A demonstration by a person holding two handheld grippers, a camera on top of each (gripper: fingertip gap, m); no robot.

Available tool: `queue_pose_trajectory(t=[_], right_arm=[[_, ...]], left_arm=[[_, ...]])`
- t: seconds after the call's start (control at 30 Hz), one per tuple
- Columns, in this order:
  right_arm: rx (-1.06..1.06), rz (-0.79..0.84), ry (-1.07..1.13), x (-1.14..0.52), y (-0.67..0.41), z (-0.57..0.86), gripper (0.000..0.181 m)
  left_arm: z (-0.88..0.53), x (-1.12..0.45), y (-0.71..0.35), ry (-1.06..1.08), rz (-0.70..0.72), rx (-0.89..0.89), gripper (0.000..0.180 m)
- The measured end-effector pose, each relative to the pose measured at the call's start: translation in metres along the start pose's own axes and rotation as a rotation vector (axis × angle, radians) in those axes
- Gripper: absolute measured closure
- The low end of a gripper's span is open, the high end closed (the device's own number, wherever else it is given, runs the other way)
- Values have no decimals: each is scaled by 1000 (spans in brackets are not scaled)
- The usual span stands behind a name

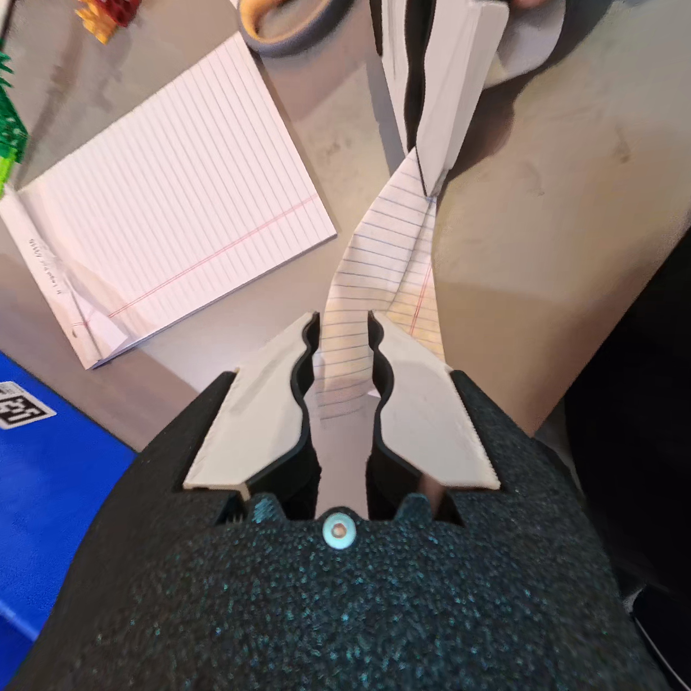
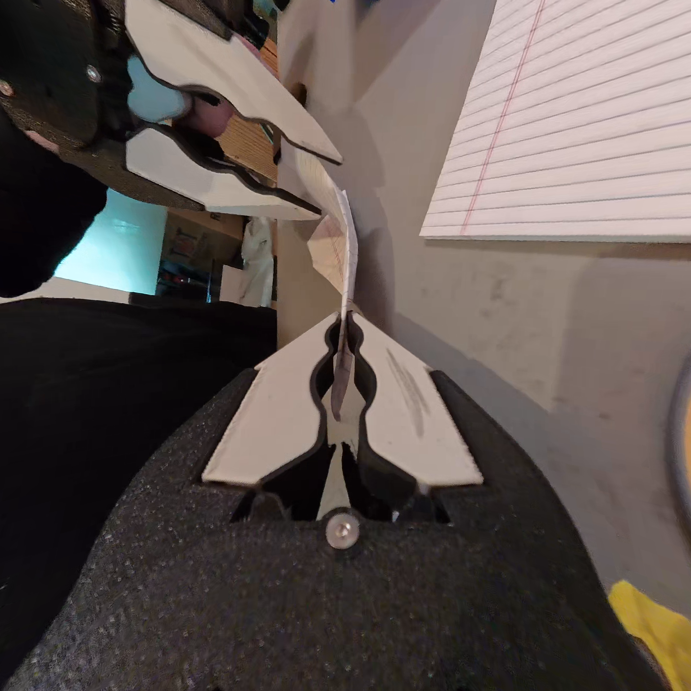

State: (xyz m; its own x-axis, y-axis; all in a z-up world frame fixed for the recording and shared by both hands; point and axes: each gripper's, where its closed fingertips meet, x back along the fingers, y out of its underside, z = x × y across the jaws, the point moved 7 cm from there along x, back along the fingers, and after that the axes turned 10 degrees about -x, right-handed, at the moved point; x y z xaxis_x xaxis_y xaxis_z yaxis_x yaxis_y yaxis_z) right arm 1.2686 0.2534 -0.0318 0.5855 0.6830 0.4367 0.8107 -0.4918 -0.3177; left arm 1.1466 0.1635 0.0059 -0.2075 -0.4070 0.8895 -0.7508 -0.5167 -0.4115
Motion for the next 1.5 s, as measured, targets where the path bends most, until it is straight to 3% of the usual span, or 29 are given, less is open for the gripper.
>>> queue_pose_trajectory(t=[0.23,0.47,0.63,0.87,1.1,1.2,1.37,1.5], right_arm=[[201,-45,204,2,3,2,161],[351,-84,223,-1,-1,-6,159],[321,-51,187,-5,-6,1,180],[407,-79,263,-10,0,5,181],[445,-85,259,-10,4,3,181],[459,-90,257,-10,5,3,181],[457,-83,261,-10,5,3,181],[431,-71,257,-9,3,3,180]], left_arm=[[11,-14,2,-32,-4,-56,166],[18,-18,1,-74,23,-87,170],[20,-17,0,-98,61,-113,173],[26,-15,4,-126,140,-126,170],[15,-11,13,16,187,182,146],[12,-17,14,145,173,280,146],[12,-19,16,237,238,391,173],[24,-16,12,126,224,236,180]])
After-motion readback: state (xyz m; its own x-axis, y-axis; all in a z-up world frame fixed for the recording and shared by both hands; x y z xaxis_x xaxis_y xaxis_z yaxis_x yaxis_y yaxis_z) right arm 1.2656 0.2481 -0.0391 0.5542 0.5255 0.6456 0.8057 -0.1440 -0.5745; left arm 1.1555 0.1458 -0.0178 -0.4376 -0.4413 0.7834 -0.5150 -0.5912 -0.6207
